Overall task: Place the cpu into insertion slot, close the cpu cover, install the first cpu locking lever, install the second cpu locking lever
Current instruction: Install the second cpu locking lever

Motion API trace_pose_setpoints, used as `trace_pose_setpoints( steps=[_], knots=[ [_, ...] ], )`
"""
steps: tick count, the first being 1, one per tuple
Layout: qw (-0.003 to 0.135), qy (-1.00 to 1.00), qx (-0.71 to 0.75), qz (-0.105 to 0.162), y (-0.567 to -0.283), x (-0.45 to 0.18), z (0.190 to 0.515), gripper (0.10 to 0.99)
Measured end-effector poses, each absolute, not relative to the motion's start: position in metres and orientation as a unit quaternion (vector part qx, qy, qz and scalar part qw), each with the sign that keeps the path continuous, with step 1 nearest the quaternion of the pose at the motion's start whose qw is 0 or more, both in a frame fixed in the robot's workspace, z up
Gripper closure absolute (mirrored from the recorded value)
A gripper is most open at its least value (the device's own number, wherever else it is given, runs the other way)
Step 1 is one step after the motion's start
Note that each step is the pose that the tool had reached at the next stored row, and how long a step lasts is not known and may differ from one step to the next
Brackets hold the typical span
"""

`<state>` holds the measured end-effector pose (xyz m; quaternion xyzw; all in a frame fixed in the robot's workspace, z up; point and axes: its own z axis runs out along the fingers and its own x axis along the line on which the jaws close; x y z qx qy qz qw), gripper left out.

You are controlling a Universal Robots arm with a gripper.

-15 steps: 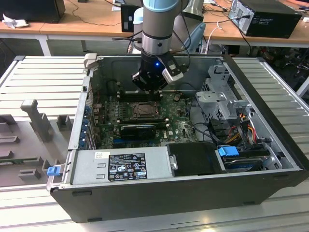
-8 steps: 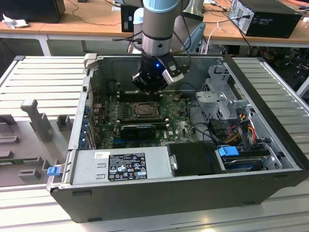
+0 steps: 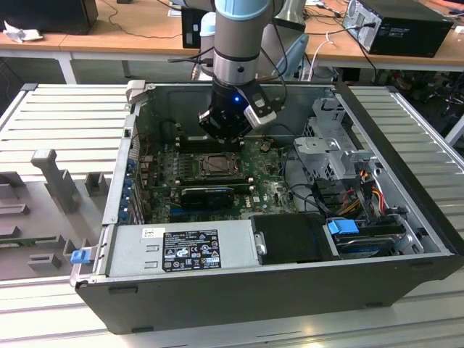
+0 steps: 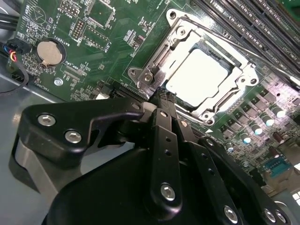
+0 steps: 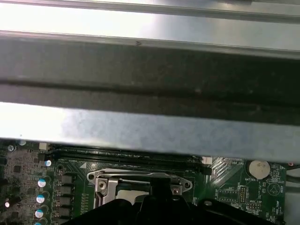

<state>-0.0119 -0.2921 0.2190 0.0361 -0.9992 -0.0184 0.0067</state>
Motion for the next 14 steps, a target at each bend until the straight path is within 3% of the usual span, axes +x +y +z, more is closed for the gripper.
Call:
trace_pose_setpoints(
  steps=[14],
  knots=[
    [0.007, -0.999, 0.035, -0.018, -0.296, -0.012, 0.241, 0.98]
  ],
)
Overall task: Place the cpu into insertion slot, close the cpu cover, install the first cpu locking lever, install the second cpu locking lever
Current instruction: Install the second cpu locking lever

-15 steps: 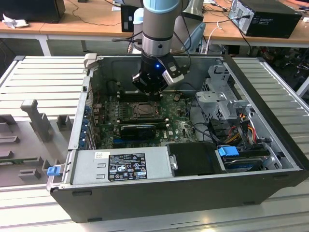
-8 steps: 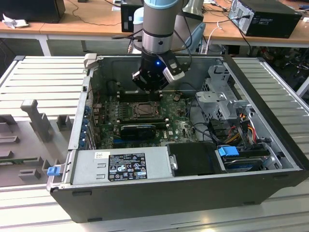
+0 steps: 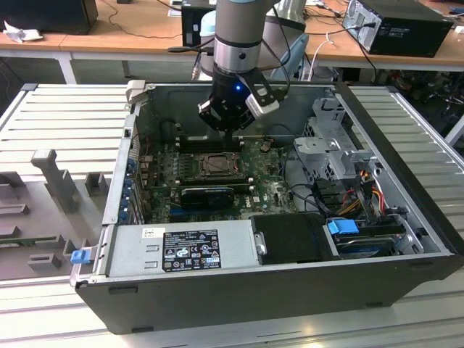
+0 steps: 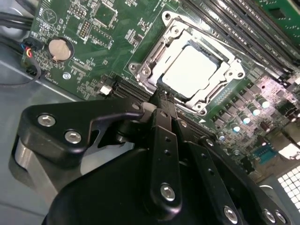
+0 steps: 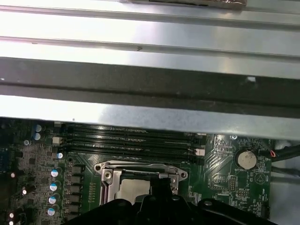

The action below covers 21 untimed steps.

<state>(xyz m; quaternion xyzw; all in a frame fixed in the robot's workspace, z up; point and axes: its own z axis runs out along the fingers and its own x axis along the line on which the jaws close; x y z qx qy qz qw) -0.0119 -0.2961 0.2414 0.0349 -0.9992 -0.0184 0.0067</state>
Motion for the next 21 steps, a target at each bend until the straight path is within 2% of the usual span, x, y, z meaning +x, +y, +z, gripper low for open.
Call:
trace_pose_setpoints(
  steps=[21],
  knots=[
    [0.01, -0.999, 0.034, -0.018, -0.31, -0.012, 0.25, 0.98]
  ],
)
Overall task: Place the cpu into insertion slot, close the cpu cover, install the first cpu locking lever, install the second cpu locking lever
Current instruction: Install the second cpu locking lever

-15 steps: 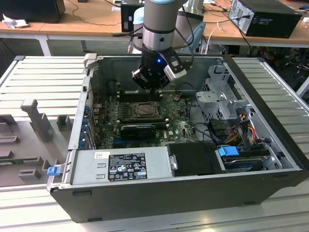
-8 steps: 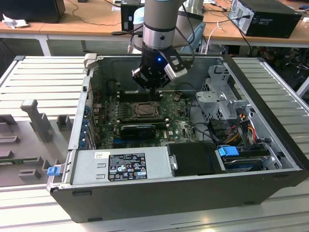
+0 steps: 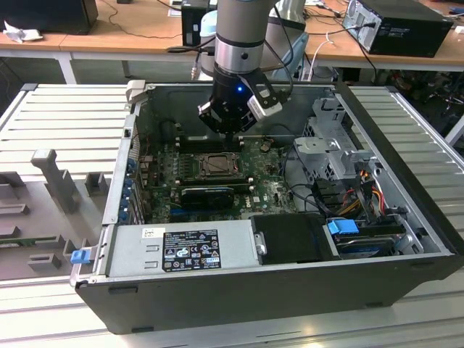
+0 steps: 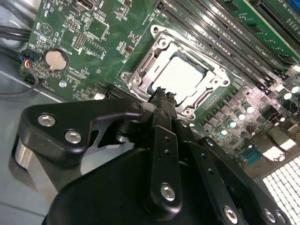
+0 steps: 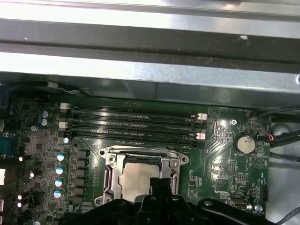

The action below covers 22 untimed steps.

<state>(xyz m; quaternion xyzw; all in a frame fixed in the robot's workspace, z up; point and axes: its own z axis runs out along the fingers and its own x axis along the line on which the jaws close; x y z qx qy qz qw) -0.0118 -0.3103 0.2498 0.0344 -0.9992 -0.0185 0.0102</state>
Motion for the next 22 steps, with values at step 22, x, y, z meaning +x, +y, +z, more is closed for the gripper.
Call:
trace_pose_setpoints(
  steps=[22],
  knots=[
    [0.011, -0.999, 0.035, -0.037, -0.35, -0.012, 0.244, 0.98]
  ],
)
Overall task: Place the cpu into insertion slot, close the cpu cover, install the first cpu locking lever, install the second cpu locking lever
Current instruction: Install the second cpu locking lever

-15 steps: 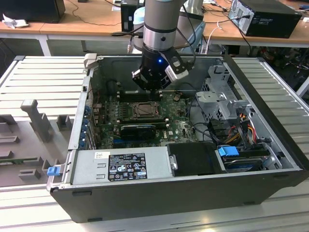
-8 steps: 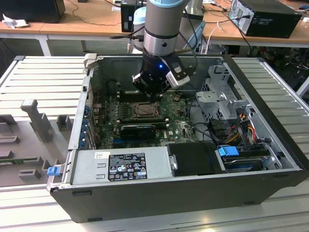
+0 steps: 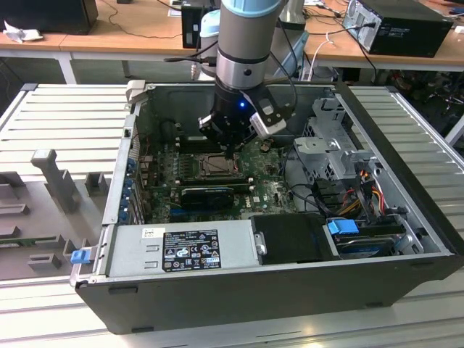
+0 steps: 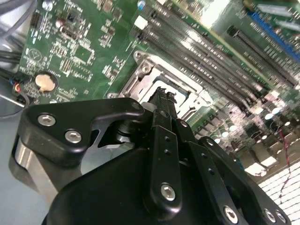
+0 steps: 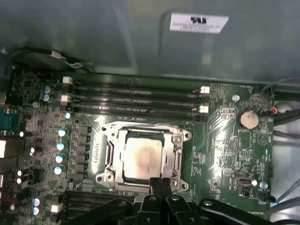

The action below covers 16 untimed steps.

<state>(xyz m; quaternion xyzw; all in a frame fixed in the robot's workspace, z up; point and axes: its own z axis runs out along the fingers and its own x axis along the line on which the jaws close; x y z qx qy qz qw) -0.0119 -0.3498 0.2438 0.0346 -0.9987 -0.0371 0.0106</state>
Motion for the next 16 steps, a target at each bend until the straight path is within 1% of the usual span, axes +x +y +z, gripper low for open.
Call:
trace_pose_setpoints(
  steps=[3, 7, 9, 16],
  knots=[
    [0.01, -0.999, 0.035, -0.041, -0.359, -0.012, 0.243, 0.98],
    [0.01, -0.998, 0.035, -0.059, -0.367, -0.016, 0.242, 0.98],
    [0.01, -0.997, 0.035, -0.063, -0.371, -0.017, 0.24, 0.98],
    [0.011, -0.997, 0.037, -0.064, -0.38, -0.03, 0.236, 0.98]
  ],
)
